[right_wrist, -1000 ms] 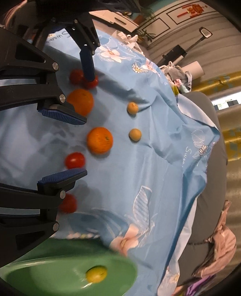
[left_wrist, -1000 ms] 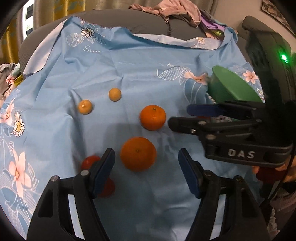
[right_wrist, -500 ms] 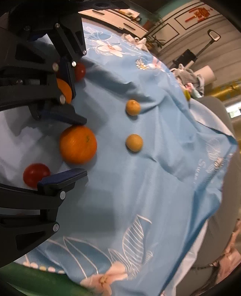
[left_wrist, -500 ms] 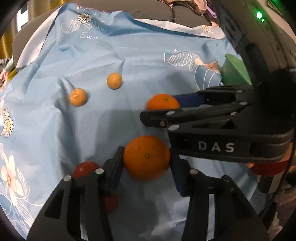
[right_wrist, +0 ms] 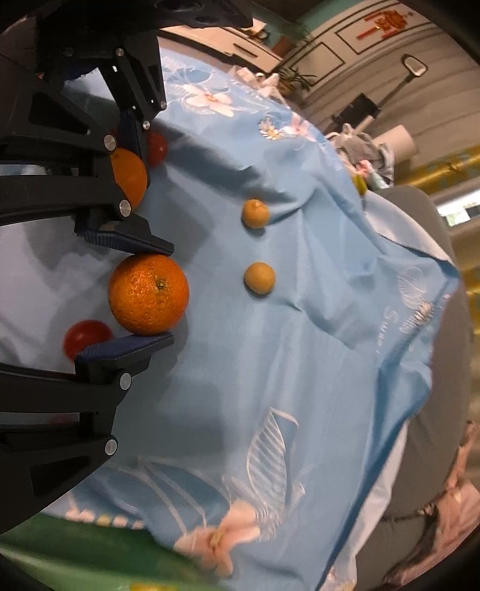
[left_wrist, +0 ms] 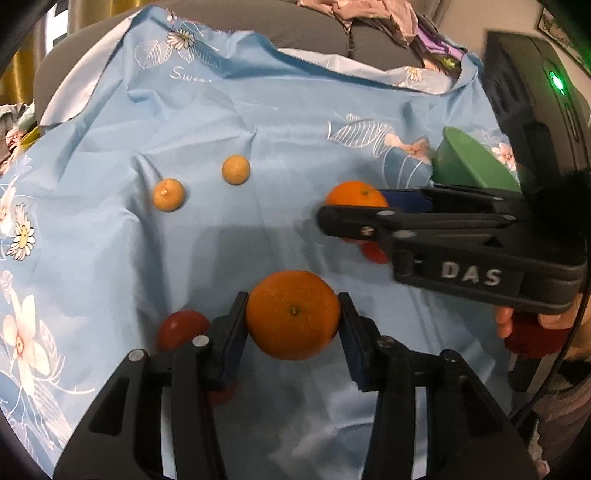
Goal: Organize fruits
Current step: 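Grasp the large orange with the left gripper while the right gripper grasps the smaller orange, then carry both oranges over the green bowl and open both grippers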
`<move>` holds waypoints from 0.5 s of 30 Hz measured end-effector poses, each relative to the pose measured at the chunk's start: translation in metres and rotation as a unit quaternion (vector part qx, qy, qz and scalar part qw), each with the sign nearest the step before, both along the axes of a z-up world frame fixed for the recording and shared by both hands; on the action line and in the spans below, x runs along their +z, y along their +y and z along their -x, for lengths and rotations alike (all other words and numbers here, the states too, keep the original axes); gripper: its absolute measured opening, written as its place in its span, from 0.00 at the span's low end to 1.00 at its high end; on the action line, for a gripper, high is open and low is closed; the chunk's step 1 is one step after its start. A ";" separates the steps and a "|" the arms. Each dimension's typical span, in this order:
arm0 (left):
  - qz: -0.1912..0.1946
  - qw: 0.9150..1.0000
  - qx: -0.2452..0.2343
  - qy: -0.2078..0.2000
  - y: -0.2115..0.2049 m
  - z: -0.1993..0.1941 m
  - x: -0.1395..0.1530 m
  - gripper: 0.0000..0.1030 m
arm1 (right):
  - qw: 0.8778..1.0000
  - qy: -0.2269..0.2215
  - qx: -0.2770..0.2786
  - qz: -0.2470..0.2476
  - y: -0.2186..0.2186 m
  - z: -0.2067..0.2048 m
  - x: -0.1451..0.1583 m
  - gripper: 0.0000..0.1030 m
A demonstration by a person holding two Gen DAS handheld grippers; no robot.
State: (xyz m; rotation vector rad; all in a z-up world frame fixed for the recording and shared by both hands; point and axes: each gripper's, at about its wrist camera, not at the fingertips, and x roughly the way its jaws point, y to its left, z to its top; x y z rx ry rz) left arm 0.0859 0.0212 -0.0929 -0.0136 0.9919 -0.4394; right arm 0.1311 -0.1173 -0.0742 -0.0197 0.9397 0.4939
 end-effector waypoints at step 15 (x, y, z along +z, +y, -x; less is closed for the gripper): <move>0.027 0.999 0.017 -0.031 0.005 0.059 0.045 0.45 | 0.996 -0.051 -0.068 -0.025 -0.049 0.094 0.038 0.42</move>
